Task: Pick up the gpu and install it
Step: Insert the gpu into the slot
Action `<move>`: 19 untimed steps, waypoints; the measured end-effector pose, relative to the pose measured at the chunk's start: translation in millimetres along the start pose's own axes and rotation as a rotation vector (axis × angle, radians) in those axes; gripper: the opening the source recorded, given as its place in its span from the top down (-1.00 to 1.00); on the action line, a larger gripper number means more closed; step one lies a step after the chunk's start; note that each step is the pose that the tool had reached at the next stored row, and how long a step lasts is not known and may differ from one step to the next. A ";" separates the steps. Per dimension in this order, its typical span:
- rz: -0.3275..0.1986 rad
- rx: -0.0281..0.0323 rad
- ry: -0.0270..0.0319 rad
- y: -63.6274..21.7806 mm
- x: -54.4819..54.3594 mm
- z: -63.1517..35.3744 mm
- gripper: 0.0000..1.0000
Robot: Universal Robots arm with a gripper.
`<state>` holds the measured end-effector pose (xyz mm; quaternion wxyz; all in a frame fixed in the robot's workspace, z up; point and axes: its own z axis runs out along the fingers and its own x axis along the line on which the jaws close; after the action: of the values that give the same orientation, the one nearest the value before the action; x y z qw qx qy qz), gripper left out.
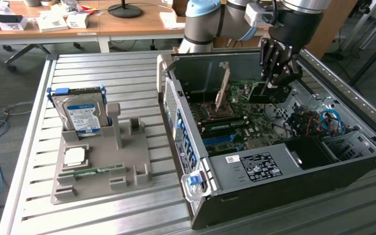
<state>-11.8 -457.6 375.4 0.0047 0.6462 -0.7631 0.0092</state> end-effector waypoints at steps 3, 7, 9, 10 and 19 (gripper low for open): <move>-0.005 -0.0001 -0.0058 0.2 0.0 1.1 0.47; -0.007 -0.0002 -0.0063 0.3 0.0 1.2 0.47; -0.025 0.0001 -0.0062 0.3 0.0 1.4 0.47; -0.037 0.0004 -0.0065 0.3 0.0 1.5 0.47; -0.068 0.0023 -0.0072 3.3 0.4 6.2 0.47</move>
<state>-15.1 -457.6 369.2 0.0016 0.6718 -0.7407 0.0075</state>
